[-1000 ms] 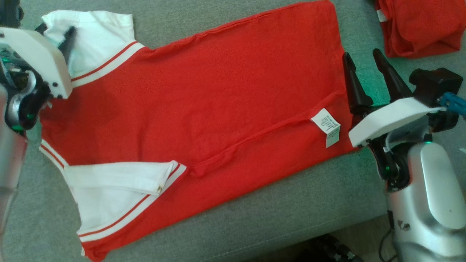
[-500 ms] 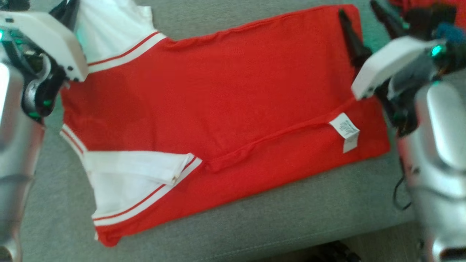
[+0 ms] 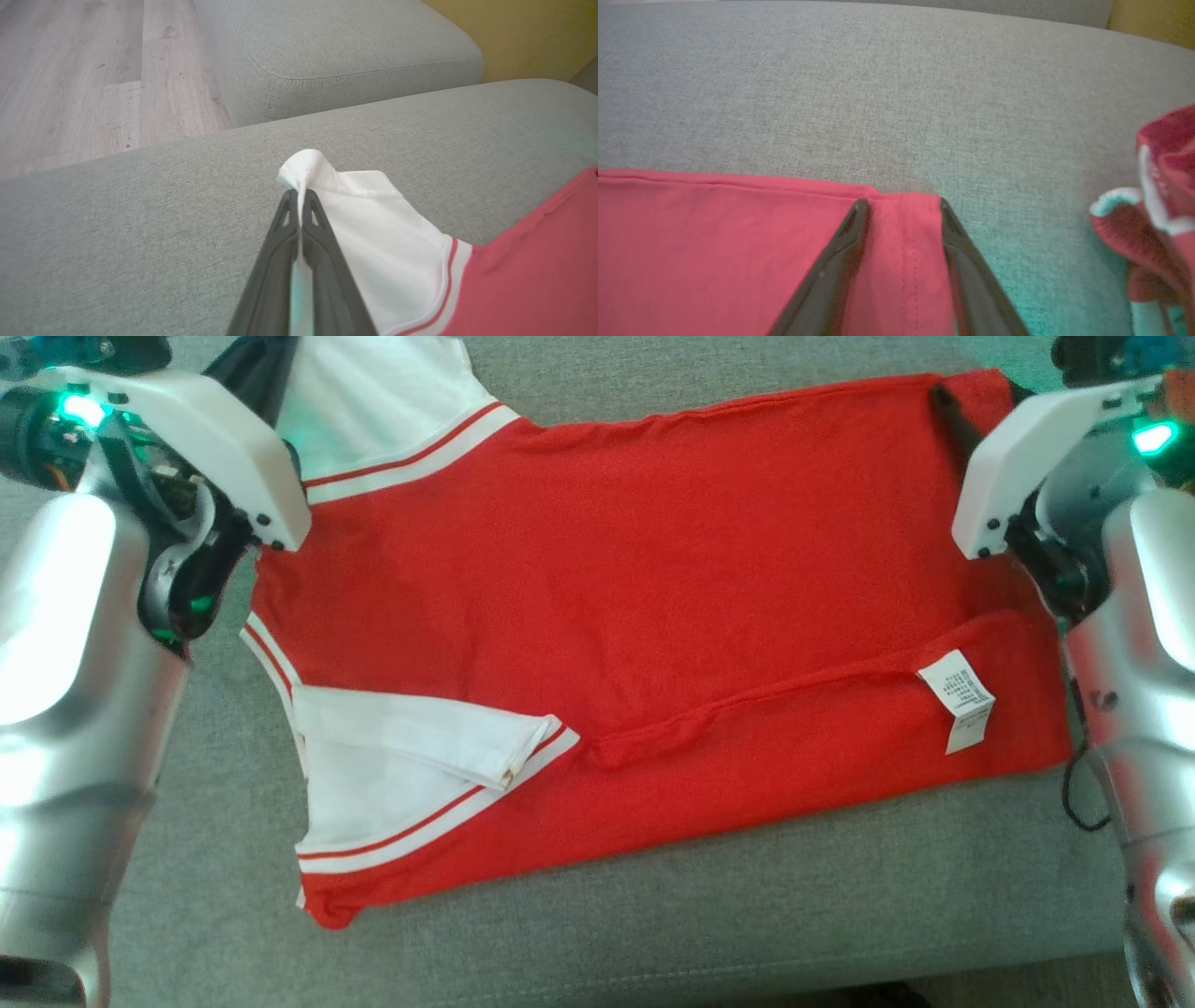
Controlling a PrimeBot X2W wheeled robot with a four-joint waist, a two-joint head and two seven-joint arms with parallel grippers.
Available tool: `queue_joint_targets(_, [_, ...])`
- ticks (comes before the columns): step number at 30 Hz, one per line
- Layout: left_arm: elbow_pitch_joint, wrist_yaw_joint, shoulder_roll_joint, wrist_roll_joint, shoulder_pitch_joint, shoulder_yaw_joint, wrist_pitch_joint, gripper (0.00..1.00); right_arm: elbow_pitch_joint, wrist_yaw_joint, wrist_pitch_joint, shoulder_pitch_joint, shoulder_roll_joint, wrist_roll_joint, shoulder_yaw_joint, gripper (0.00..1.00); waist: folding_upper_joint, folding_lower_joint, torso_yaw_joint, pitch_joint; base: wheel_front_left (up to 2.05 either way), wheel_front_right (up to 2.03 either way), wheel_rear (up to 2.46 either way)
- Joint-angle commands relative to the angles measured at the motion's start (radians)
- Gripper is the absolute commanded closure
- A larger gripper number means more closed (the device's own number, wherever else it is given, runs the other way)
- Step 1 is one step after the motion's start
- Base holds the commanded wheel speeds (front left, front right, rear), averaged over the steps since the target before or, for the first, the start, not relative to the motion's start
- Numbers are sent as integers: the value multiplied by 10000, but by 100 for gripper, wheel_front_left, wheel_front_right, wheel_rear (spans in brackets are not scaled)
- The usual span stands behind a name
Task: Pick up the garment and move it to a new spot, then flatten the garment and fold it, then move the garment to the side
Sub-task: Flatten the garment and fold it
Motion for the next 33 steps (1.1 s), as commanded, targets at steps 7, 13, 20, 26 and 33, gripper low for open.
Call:
queue_joint_targets(7, [-149,-80,247,-144,-432,233,-264,100,696,65,-368,-635,-51,73,405,100,0,0,14,-98,0,0,0])
queue_joint_targets(13, [-92,-163,276,-224,-257,221,-690,100,819,65,-1469,-629,37,163,492,100,0,0,-40,-546,0,0,0])
queue_joint_targets(20, [-950,-285,444,-485,735,102,-1178,100,352,65,-2370,238,-113,666,946,100,0,0,-21,-1334,0,0,0])
queue_joint_targets(26, [-2984,2,771,-829,2805,173,-1509,100,-595,65,-2857,1697,-528,1247,1186,100,0,0,62,-2005,0,0,0])
queue_joint_targets(33, [-4862,850,999,-1045,5401,275,-1904,100,-1476,65,-3064,3271,-725,1411,486,100,0,0,279,-2477,0,0,0])
